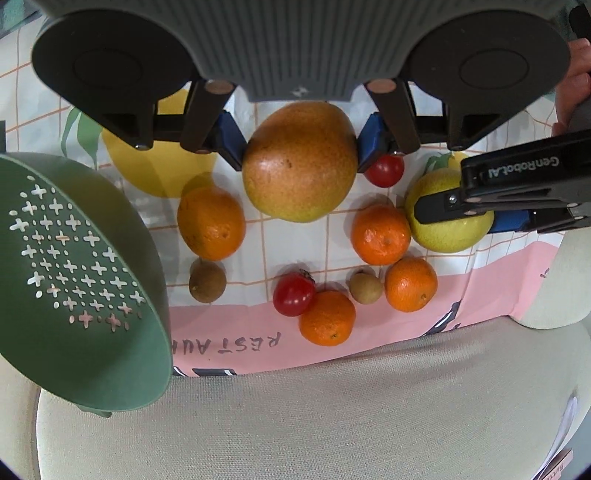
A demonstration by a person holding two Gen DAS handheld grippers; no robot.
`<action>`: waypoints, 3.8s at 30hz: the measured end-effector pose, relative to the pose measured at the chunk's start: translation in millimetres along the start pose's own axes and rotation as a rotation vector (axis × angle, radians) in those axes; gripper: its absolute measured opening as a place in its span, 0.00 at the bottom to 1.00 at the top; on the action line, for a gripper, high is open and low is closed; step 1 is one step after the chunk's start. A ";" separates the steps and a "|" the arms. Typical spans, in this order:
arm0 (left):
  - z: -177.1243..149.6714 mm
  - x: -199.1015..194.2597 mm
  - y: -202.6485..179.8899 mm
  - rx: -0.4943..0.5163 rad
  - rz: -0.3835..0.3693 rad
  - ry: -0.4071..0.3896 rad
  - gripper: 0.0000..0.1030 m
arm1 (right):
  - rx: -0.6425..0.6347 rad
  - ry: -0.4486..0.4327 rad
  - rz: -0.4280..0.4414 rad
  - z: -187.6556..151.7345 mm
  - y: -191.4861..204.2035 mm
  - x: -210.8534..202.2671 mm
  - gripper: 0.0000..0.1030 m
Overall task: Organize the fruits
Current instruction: 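Lift the mango and pear and carry both over the green colander, then lower the mango and pear into the colander and open both grippers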
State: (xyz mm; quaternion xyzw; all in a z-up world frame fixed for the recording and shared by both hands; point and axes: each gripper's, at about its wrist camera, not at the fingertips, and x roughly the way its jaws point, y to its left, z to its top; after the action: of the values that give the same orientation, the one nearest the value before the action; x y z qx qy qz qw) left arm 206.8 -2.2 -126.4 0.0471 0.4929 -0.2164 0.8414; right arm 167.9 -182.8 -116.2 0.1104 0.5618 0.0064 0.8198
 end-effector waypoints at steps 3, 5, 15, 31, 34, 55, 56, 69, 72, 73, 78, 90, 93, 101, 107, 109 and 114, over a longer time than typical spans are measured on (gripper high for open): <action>-0.4 -0.7 0.3 -0.005 0.004 0.000 0.71 | -0.002 0.002 -0.001 0.6 0.6 -0.4 0.59; -0.8 -1.8 0.1 -0.005 0.007 -0.002 0.71 | -0.006 0.002 -0.001 0.9 1.7 -1.2 0.59; -7.9 -9.4 -4.2 -0.015 0.028 0.008 0.71 | -0.043 -0.004 0.009 -2.2 6.3 -12.1 0.59; -13.3 -69.5 -27.2 -0.060 0.051 -0.059 0.71 | -0.127 -0.097 0.060 -18.3 -1.5 -63.1 0.59; -11.2 -84.9 -37.0 -0.056 0.052 -0.083 0.71 | -0.153 -0.133 0.073 -16.4 -5.4 -78.6 0.59; 36.6 -112.8 -138.0 0.030 -0.039 -0.138 0.71 | -0.303 -0.285 -0.033 15.5 -92.4 -151.6 0.59; 40.0 -110.9 -143.4 0.038 -0.047 -0.138 0.71 | -0.311 -0.283 -0.045 18.7 -97.3 -151.5 0.59; 84.7 -67.4 -202.0 0.153 -0.144 -0.087 0.71 | -0.357 -0.188 -0.106 54.8 -158.6 -132.8 0.59; 89.9 -56.2 -212.4 0.185 -0.153 -0.064 0.71 | -0.363 -0.153 -0.101 63.0 -168.7 -125.2 0.59; 90.9 -51.9 -215.2 0.192 -0.155 -0.056 0.71 | -0.369 -0.142 -0.100 65.2 -170.7 -121.8 0.59; 93.0 -33.4 -225.5 0.224 -0.151 -0.012 0.71 | -0.408 -0.080 -0.108 73.5 -179.9 -102.6 0.59; 94.6 -3.3 -236.7 0.283 -0.149 0.055 0.71 | -0.482 0.052 -0.063 77.3 -187.8 -65.0 0.59; 93.4 2.7 -236.4 0.289 -0.139 0.070 0.71 | -0.488 0.082 -0.048 76.0 -187.4 -59.1 0.59; 89.7 17.2 -237.2 0.308 -0.119 0.113 0.71 | -0.529 0.135 -0.056 69.5 -180.6 -43.4 0.59; 88.1 22.9 -237.9 0.312 -0.112 0.133 0.71 | -0.535 0.142 -0.060 66.6 -183.5 -40.9 0.59; 87.1 24.5 -237.7 0.312 -0.109 0.139 0.71 | -0.535 0.156 -0.048 65.6 -182.6 -41.6 0.59; 85.5 30.5 -234.5 0.304 -0.093 0.154 0.71 | -0.529 0.131 -0.032 65.4 -178.3 -50.8 0.61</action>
State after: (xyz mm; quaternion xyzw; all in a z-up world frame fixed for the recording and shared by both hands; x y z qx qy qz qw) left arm 192.4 -248.4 -77.3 0.1674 0.5192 -0.3231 0.7733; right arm 189.2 -374.9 -80.5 -0.1171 0.5942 0.1471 0.7821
